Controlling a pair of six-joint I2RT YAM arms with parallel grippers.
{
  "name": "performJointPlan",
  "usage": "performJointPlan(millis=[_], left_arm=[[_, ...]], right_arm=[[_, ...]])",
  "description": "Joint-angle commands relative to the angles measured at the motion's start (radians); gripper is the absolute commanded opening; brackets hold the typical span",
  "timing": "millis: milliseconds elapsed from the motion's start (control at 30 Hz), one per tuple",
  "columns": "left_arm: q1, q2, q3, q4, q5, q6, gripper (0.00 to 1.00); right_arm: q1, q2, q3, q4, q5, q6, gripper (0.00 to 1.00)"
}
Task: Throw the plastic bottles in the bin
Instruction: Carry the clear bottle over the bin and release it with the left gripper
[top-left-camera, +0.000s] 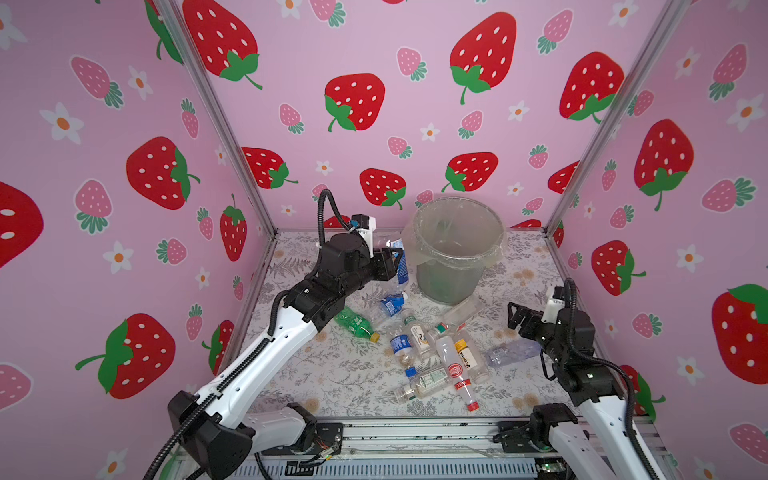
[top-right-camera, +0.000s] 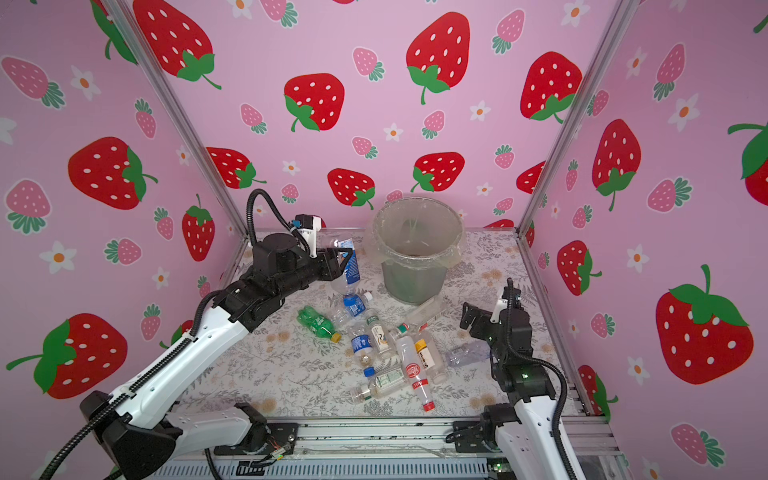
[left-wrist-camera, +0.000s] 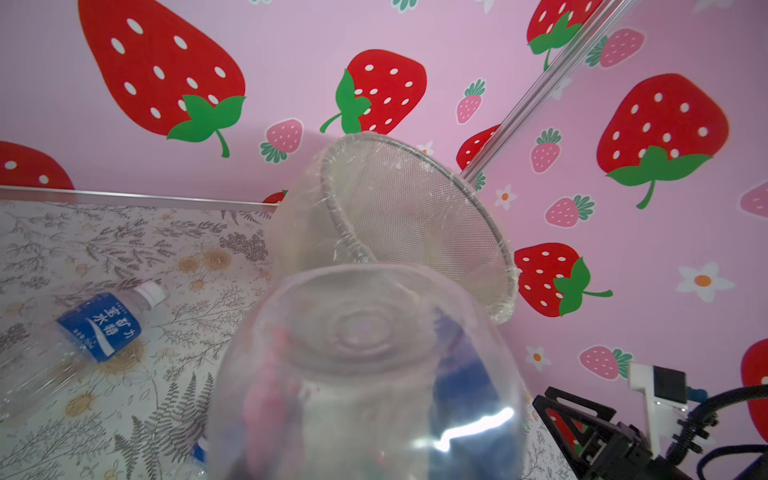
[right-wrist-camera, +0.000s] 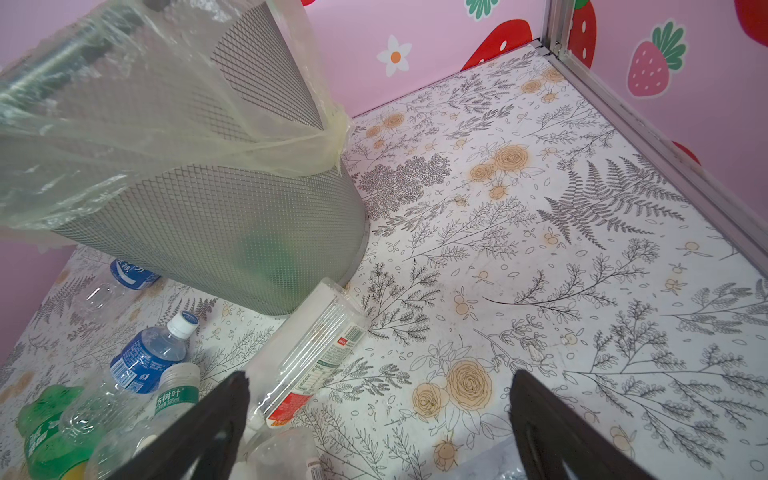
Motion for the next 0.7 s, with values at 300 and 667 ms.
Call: performJointPlan(millis=[300,667], left_arm=[[-0.057,0.21,0.36,0.15,-0.017,0.009,0.52],[-0.058,0.79,1.354,-0.459,0.058,-0.01,0.99]], right_arm=[[-0.003,-0.017,-0.008,0.008,-0.005,-0.009,0.99],[-0.005,-0.036,-0.007,0.002,0.001,-0.002,0.99]])
